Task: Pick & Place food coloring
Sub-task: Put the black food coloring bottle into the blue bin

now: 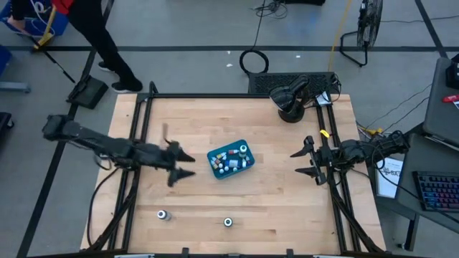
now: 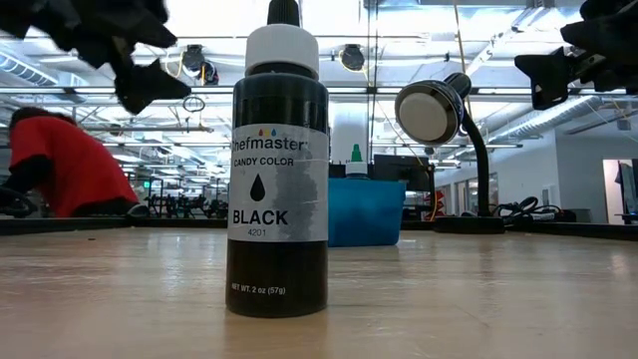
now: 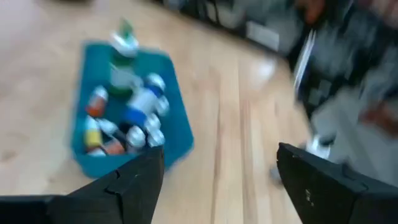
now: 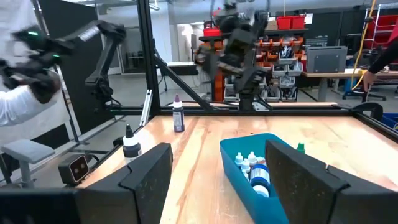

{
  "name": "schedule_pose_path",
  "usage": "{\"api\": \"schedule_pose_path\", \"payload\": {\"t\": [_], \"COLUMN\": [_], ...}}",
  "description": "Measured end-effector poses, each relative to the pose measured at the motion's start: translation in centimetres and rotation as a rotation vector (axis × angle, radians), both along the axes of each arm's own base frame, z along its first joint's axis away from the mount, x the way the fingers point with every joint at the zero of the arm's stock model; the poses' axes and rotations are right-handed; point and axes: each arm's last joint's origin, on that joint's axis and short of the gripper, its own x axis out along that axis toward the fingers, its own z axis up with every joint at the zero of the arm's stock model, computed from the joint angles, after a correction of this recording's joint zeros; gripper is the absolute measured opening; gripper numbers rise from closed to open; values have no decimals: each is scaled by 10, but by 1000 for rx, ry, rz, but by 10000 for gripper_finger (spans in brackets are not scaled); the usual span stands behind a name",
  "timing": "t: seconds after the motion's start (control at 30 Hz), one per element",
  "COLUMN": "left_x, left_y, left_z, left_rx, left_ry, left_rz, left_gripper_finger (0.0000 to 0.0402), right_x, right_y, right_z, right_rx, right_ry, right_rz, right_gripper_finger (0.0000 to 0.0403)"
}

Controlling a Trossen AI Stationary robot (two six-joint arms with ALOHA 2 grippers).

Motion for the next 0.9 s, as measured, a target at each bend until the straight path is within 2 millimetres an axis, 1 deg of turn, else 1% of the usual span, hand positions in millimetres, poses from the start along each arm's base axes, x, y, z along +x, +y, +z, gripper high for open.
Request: {"api": "schedule_pose_path", "payload": {"t": [0.07, 0.13, 0.27, 0.4, 0.5, 0.6, 0.7, 0.77, 0.9], "left_x": [21, 46, 94, 130, 148, 165, 180, 188, 196], "left_y": [-17, -38, -88, -137, -164, -181, -191, -194, -191], "left_z": [7, 22, 46, 56, 46, 33, 19, 8, -5], "left_rx": [74, 163, 342, 533, 655, 707, 731, 741, 719], "left_ry": [88, 120, 186, 287, 414, 502, 537, 557, 587], "left_rz": [-69, -163, -381, -513, -564, -584, -598, -612, -642], "left_gripper_finger": [303, 299, 300, 300, 300, 300, 300, 301, 301], "right_x": [0, 0, 0, 0, 0, 0, 0, 0, 0], "right_y": [0, 0, 0, 0, 0, 0, 0, 0, 0], "right_z": [0, 0, 0, 0, 0, 0, 0, 0, 0], "right_rx": [0, 0, 0, 0, 0, 0, 0, 0, 0], "right_ry": [0, 0, 0, 0, 0, 0, 0, 0, -1], "right_rz": [0, 0, -1, -1, -1, 0, -1, -1, 0], "right_gripper_finger": [246, 247, 245, 243, 245, 247, 246, 244, 243]}}
